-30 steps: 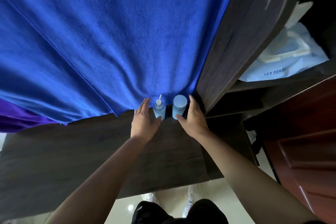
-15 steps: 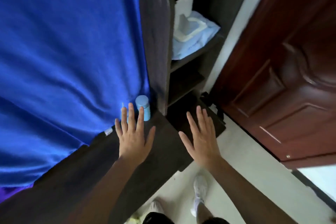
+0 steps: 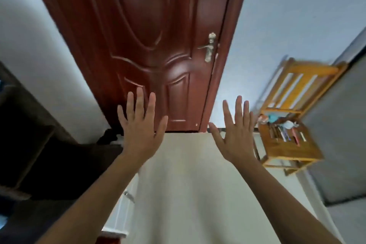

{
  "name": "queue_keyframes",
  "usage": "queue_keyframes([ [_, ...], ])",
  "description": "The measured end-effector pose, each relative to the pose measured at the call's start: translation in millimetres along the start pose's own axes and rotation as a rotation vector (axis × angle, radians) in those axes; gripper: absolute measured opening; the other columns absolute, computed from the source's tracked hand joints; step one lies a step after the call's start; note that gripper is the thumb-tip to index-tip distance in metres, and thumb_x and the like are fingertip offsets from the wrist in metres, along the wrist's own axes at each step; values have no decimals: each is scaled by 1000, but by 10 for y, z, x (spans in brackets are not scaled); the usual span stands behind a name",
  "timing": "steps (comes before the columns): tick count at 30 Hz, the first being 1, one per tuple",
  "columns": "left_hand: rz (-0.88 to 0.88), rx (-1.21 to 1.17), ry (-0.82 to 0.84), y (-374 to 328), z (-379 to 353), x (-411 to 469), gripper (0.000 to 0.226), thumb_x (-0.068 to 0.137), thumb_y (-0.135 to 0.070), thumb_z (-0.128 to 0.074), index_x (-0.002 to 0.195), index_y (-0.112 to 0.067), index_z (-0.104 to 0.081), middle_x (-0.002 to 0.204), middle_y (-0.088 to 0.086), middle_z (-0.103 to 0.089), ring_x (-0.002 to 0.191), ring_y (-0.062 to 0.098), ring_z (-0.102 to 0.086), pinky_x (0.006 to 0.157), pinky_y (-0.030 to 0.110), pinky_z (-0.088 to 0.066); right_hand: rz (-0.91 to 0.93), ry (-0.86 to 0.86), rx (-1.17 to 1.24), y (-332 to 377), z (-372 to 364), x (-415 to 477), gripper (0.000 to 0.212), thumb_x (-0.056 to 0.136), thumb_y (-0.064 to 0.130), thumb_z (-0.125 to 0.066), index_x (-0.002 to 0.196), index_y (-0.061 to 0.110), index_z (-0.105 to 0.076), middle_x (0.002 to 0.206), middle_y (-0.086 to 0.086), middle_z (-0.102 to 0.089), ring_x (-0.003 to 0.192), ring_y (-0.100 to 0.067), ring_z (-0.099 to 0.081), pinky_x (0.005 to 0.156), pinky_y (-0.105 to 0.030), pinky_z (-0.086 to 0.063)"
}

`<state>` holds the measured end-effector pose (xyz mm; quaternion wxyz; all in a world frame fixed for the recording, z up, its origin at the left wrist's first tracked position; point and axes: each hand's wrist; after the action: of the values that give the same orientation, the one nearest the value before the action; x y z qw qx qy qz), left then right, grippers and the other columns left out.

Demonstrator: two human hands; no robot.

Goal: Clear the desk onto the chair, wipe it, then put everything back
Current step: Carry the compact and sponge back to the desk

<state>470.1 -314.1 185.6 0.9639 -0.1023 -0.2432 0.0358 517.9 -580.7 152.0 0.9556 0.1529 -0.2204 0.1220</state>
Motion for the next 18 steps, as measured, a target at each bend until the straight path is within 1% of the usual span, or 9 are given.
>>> queue_keyframes([
  [3, -133, -17, 20, -1125, -337, 251, 71, 97, -53, -38, 157, -20, -21, 166, 12, -8, 152, 33, -6, 117, 64, -12, -135, -48, -29, -1033, 404, -70, 74, 100, 60, -39, 160, 24, -18, 168, -13, -1, 155, -34, 3, 122, -59, -11],
  [7, -250, -94, 84, -2585, -823, 457, 70, 97, -54, -33, 157, -19, -21, 166, 12, -8, 152, 33, -7, 116, 65, -14, -281, -84, -103, -2348, 906, -147, 74, 100, 66, -29, 160, 27, -14, 168, -11, 0, 155, -33, 5, 124, -55, -7],
  [10, -299, -158, 148, -3450, -1097, 629, 71, 98, -56, -31, 158, -22, -15, 167, 9, -1, 153, 29, -1, 118, 63, -12, -371, -75, -125, -3150, 1190, -168, 73, 101, 64, -30, 161, 28, -9, 169, -11, 2, 155, -32, 5, 125, -53, -2],
  [12, -315, -204, 185, -3858, -1249, 723, 71, 98, -57, -29, 159, -25, -10, 167, 5, 5, 153, 26, 4, 119, 61, -9, -428, -47, -131, -3576, 1301, -163, 74, 101, 66, -26, 161, 29, -4, 168, -8, 9, 154, -30, 11, 124, -49, 5],
  [14, -357, -218, 197, -4147, -1410, 839, 71, 98, -57, -30, 159, -26, -10, 167, 5, 5, 153, 26, 5, 119, 61, -9, -467, -28, -137, -3923, 1335, -91, 75, 100, 68, -23, 161, 29, 1, 168, -6, 14, 154, -28, 16, 124, -48, 7],
  [18, -403, -180, 252, -4502, -1848, 1157, 71, 97, -57, -28, 159, -24, -13, 167, 6, 2, 153, 28, 3, 119, 61, -8, -556, -10, -69, -4468, 1167, 176, 81, 96, 74, -14, 160, 28, 2, 168, -4, 12, 154, -26, 12, 125, -50, -3],
])
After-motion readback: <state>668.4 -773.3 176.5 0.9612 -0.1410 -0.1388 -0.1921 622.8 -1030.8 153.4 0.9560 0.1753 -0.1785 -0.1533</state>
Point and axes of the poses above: each hand's wrist, its own x-axis towards the middle knuckle, its own z-axis out of the back of the hand, y = z × x
